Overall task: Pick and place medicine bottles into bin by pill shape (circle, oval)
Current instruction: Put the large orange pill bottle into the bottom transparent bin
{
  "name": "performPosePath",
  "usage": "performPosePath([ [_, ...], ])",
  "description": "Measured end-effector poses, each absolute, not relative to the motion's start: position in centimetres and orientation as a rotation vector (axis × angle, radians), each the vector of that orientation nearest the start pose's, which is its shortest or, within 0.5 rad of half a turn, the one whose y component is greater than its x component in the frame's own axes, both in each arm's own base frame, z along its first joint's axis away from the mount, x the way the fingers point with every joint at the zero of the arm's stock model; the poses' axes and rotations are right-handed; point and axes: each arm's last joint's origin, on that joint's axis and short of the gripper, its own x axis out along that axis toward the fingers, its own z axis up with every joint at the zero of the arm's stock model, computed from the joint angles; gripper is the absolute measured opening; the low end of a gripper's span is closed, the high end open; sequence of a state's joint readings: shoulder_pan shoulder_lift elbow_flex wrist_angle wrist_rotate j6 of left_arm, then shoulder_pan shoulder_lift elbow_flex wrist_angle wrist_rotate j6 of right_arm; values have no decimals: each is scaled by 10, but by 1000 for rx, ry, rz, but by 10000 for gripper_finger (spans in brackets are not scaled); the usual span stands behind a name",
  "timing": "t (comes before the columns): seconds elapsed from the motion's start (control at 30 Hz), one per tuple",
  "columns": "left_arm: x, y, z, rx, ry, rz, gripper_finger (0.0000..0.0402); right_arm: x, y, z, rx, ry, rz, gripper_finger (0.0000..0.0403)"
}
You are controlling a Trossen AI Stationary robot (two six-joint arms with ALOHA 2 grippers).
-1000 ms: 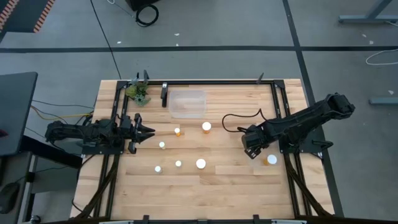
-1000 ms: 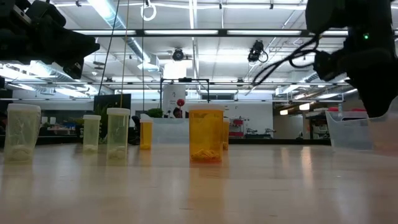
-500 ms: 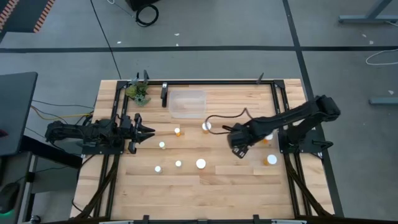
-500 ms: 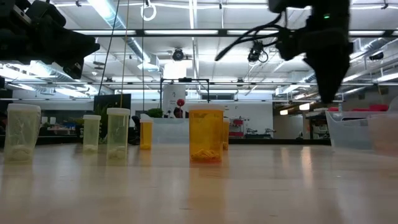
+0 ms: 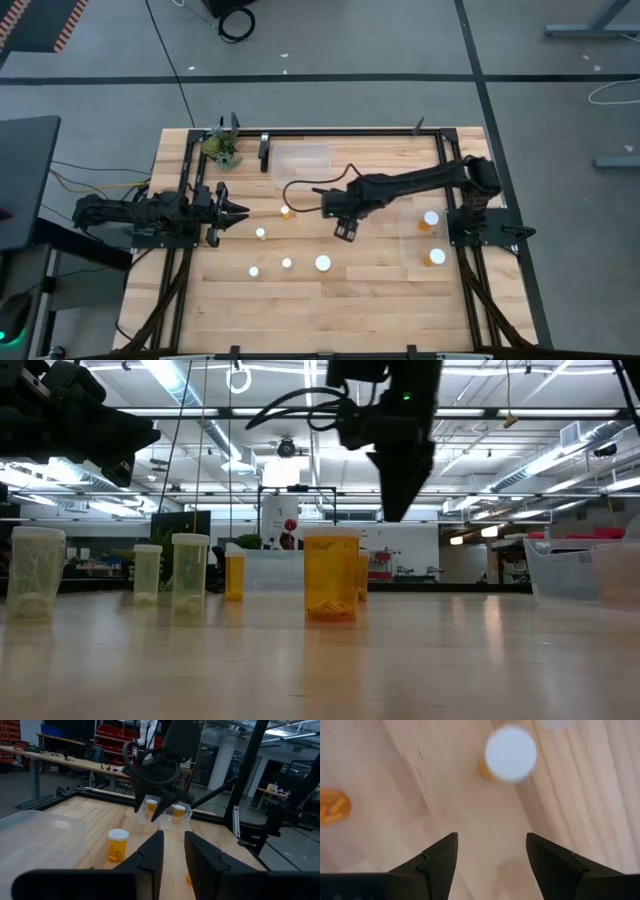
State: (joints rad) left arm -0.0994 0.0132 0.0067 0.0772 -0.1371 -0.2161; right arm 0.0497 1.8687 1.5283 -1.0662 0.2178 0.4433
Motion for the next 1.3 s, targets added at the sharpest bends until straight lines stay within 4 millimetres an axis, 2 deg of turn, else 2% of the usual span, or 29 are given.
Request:
performPosePath([
  [0.2, 97, -6, 172, -225, -74, 30, 80, 389, -5, 229, 78, 1329, -368, 251],
  [0.4, 97, -6, 172, -224, -74, 30, 87, 411, -10, 224, -15, 1278, -284, 280],
  [0.57, 97, -6, 172, -225, -75, 30, 88, 416, -21, 214, -37, 1306, -284, 306],
  [0.7, 98, -6, 172, -225, -74, 30, 82, 419, -26, 214, -43, 1290, -282, 318],
  [1.3, 97, -6, 172, -224, -75, 30, 84, 421, -44, 194, -34, 1313, -255, 320],
])
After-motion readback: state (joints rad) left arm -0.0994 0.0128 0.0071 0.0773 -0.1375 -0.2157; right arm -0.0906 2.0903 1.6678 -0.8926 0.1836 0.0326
